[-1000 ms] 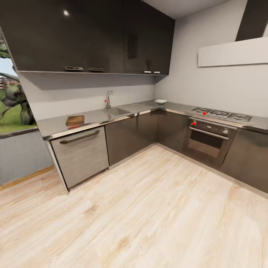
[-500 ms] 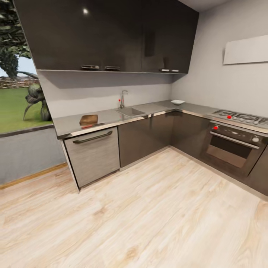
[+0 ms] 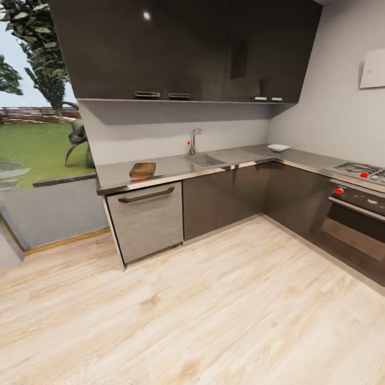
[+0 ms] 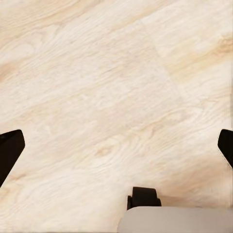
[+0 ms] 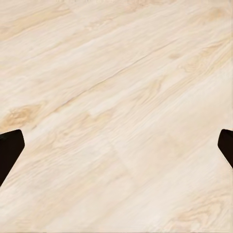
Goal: In the kitchen, take the Vidalia onion out of the sink, dice it on the chopping board with the paring knife, put the diced onion into the bowl on the countertop, then place both the paring knife and the chopping board into the sink.
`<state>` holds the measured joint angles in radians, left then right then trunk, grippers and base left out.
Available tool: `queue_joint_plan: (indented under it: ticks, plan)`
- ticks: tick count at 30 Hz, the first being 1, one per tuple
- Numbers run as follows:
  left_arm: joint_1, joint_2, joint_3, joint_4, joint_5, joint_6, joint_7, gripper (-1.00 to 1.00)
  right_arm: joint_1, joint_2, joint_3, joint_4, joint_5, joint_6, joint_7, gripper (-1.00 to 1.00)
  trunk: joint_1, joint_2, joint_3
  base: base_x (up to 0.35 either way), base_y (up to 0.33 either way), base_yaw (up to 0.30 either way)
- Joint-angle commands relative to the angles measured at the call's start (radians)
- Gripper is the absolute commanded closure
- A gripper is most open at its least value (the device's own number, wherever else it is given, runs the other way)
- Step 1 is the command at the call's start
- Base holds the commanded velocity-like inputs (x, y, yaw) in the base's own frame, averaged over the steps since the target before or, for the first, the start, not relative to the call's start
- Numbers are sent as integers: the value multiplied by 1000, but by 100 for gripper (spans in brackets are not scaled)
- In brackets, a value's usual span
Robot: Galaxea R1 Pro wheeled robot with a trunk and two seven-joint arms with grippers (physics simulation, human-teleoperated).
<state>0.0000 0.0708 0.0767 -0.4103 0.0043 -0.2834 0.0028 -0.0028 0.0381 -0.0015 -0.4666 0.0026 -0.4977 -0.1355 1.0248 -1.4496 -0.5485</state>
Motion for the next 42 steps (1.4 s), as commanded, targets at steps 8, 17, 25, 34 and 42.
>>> queue_joint_plan:
  ticks: [8,17,25,34,42]
  plan:
    - [0,0,2,-1,0,-2,0,-100,0,0,0,0,0,-2,-3,-100,0,0,-5,111,-294,265]
    - [0,0,2,-1,0,-2,0,-100,0,0,0,0,0,-3,-4,-100,0,0,-8,118,-294,265]
    - [0,0,2,-1,0,-2,0,-100,0,2,0,0,0,-4,-4,-100,0,0,-4,139,-294,265]
    - [0,0,2,-1,0,-2,0,-100,0,2,0,0,0,-3,-4,-100,0,0,1,149,-293,265]
    - [0,0,2,-1,0,-2,0,-100,0,2,0,0,0,-3,-4,-100,0,0,5,150,-292,265]
